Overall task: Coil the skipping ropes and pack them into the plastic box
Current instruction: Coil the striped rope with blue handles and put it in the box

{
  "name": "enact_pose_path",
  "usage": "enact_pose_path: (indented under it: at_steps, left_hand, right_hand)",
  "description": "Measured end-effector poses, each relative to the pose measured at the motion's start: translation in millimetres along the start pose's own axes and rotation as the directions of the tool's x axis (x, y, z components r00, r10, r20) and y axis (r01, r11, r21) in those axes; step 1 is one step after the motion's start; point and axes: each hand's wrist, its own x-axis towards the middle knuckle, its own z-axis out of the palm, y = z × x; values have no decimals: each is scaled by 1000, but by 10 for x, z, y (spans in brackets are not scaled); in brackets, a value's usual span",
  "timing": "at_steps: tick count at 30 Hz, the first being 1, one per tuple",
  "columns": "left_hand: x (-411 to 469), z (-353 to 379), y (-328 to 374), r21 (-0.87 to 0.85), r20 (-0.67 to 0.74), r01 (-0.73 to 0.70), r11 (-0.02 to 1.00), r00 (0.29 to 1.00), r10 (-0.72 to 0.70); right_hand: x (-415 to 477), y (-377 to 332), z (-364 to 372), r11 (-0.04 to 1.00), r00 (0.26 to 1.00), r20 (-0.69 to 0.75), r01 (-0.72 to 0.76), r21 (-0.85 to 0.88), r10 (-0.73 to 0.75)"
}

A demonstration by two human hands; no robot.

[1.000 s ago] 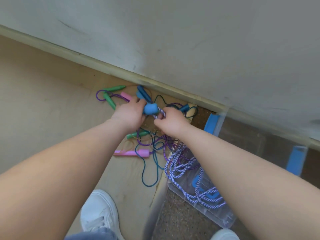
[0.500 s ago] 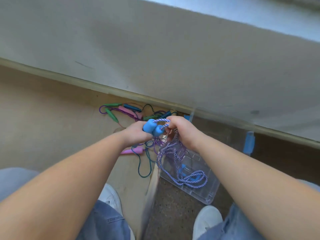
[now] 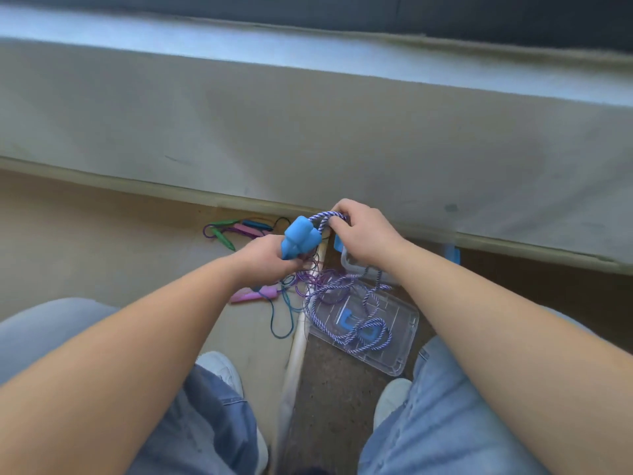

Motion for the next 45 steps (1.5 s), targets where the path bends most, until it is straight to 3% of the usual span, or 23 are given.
enact_pose_path:
  at_steps: [3, 6, 9, 11, 12, 14, 16, 18, 20, 22, 24, 27, 29, 32, 34, 36, 37, 41, 45]
  left_hand:
    - [-204, -91, 178, 143, 102, -17, 990, 995, 2]
    - [-320, -136, 289, 201, 123, -16, 979, 992, -9]
    - [-354, -189, 334, 267, 94, -26, 963, 996, 0]
    - [-387, -215, 334, 314, 8, -10, 949, 1000, 7]
    - [-394, -220, 316, 302, -48, 10, 953, 999, 5]
    - [-372, -211, 260, 181, -139, 51, 982, 990, -26]
    - [-358, -181, 240, 4, -174, 66, 998, 983, -64]
    - [-361, -95, 280, -112, -142, 41, 993, 988, -56]
    - [-353, 12, 334, -182, -115, 27, 983, 992, -49]
    - [-323, 106, 376, -246, -129, 30, 969, 990, -63]
    - [-302, 179, 423, -259, -139, -7, 966, 990, -30]
    - [-349, 300, 477, -245, -25, -42, 969, 999, 37]
    - [-345, 297, 439, -161, 48, -49, 986, 997, 57]
    - [-299, 175, 359, -291, 52, -127, 948, 988, 149]
    - [-266, 84, 311, -254, -144, -147, 956, 983, 113]
    - [-248, 36, 226, -89, -371, -147, 985, 923, 104]
    - [-250, 19, 185, -68, -413, -169, 983, 902, 127]
    - [-267, -9, 145, -173, -377, -310, 935, 898, 228]
    - [-329, 25, 164, -288, -282, -439, 851, 888, 363]
  right_hand:
    - [-109, -36, -185, 990, 989, -48, 141, 16, -140]
    - [-152, -105, -288, 975, 984, -19, 179, 131, -178]
    - [-164, -176, -338, 966, 992, 46, 104, 238, -119]
    - [-181, -170, -345, 987, 993, 115, 6, 159, -25]
    - [-185, -138, -332, 997, 994, 103, -37, 62, 30]
    - [-243, -111, -281, 984, 990, -58, -132, -122, 126]
    - [-325, -160, -203, 975, 977, -125, -190, -117, 175]
    - [-434, -261, -54, 974, 967, 171, -208, 88, 191]
    - [-550, -368, 133, 916, 891, 436, -272, 296, 124]
    - [-578, -422, 264, 871, 907, 411, -277, 405, 98]
    - [-526, -431, 360, 794, 934, 315, -317, 518, 167]
    - [-451, -376, 409, 694, 930, 275, -365, 621, 244]
    - [-425, -274, 398, 770, 935, 218, -353, 532, 279]
    - [-441, -199, 291, 888, 952, 151, -302, 347, 265]
    - [-452, -170, 222, 897, 964, 170, -255, 362, 205]
    - [-481, -186, 152, 887, 965, 218, -222, 405, 142]
    - [-510, -207, 123, 884, 962, 249, -209, 419, 109]
    - [-630, -280, 61, 856, 928, 372, -176, 486, -21]
    - [-723, -310, -14, 826, 873, 487, -279, 490, 6]
